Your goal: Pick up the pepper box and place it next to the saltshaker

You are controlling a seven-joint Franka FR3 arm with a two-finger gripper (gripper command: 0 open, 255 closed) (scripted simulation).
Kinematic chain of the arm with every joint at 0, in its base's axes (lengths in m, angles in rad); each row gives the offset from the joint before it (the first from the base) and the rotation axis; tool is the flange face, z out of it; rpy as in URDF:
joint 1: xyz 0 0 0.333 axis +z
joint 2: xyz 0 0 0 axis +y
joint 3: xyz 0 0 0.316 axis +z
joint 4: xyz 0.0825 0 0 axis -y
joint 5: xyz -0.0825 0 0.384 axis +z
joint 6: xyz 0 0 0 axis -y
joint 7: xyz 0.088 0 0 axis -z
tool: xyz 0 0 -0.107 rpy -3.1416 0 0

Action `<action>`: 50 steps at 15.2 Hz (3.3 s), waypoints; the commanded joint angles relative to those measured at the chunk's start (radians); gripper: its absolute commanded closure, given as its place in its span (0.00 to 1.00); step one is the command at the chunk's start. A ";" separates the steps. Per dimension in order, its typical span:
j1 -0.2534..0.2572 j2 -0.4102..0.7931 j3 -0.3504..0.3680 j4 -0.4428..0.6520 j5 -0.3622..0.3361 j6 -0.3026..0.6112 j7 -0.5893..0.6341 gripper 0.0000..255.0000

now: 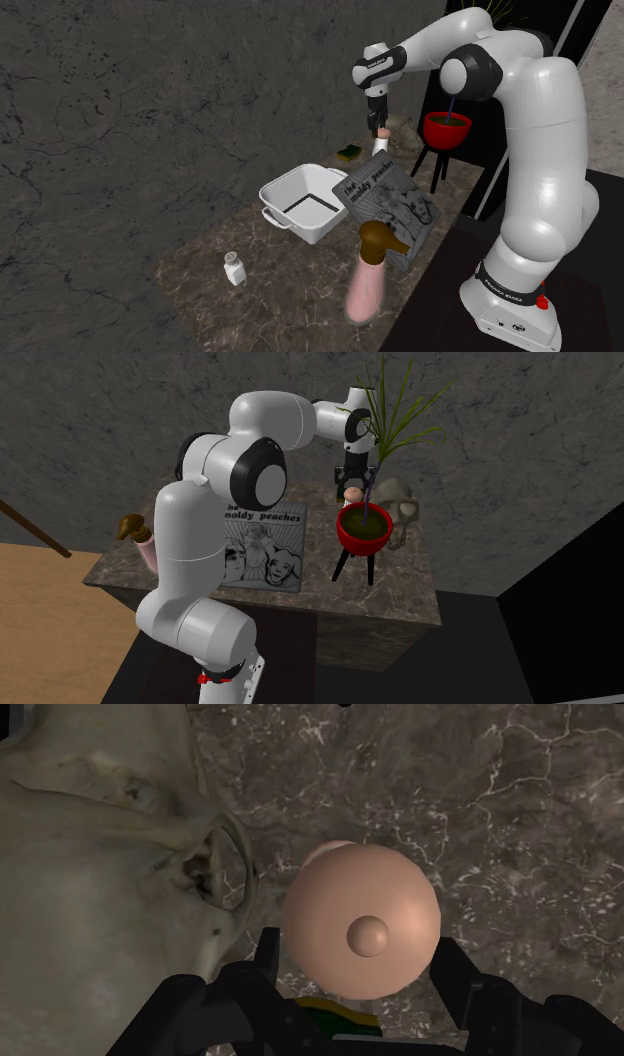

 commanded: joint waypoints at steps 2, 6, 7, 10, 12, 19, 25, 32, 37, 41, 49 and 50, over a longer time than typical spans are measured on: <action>0.000 0.000 0.000 0.000 0.000 -0.001 0.000 1.00; 0.000 -0.012 -0.002 0.036 -0.004 -0.048 -0.002 1.00; 0.000 -0.015 -0.003 0.045 -0.004 -0.061 -0.002 1.00; -0.001 -0.021 -0.004 0.076 -0.006 -0.098 -0.004 1.00; -0.002 -0.024 -0.005 0.099 -0.007 -0.123 -0.006 1.00; -0.007 -0.027 -0.008 0.189 -0.008 -0.215 -0.012 1.00; -0.015 -0.018 -0.010 0.283 -0.006 -0.300 -0.019 1.00; -0.031 0.010 -0.011 0.423 0.002 -0.411 -0.030 1.00; 0.034 -0.077 0.000 0.312 -0.021 -0.391 0.033 1.00; 0.112 -0.177 0.024 0.176 -0.045 -0.358 0.126 1.00; 0.237 -0.312 0.094 0.004 -0.066 -0.330 0.316 1.00; 0.251 -0.324 0.104 -0.011 -0.066 -0.328 0.340 1.00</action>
